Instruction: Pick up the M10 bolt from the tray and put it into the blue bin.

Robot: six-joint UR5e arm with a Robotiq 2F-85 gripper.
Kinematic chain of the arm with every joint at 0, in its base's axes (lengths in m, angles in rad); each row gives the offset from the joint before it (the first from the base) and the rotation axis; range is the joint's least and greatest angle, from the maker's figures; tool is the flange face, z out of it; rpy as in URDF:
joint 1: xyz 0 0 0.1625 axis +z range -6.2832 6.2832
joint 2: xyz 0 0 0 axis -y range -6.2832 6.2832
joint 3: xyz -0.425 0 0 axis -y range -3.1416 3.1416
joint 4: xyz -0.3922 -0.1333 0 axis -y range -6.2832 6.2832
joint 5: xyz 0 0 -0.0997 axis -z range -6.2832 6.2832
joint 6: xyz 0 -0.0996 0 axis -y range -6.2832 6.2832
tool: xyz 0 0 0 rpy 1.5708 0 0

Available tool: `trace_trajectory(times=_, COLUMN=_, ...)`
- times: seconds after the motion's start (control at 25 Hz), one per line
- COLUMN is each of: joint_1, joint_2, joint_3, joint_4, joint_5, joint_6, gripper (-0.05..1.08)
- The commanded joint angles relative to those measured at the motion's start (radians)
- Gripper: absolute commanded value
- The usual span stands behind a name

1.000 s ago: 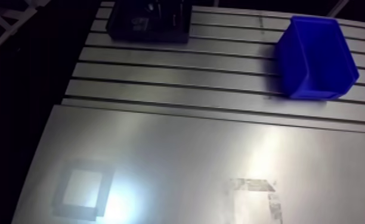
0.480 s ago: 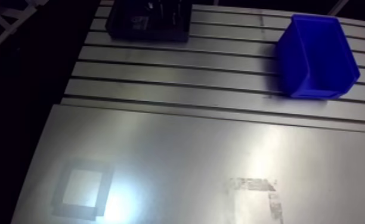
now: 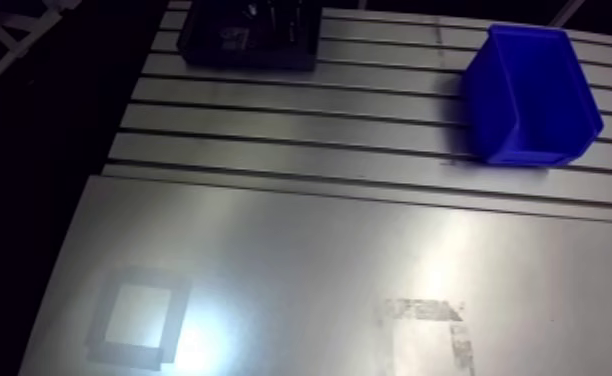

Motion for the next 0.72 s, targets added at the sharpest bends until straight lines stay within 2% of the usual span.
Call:
trace_trajectory(times=0.04, joint_1=0.000, joint_2=0.000, joint_3=-0.002, joint_4=0.000, joint_5=0.002, joint_6=0.000, gripper=0.63)
trace_trajectory(times=0.72, joint_1=0.000, joint_2=0.001, joint_3=-0.002, joint_4=0.003, joint_5=0.002, joint_6=-0.002, gripper=0.64)
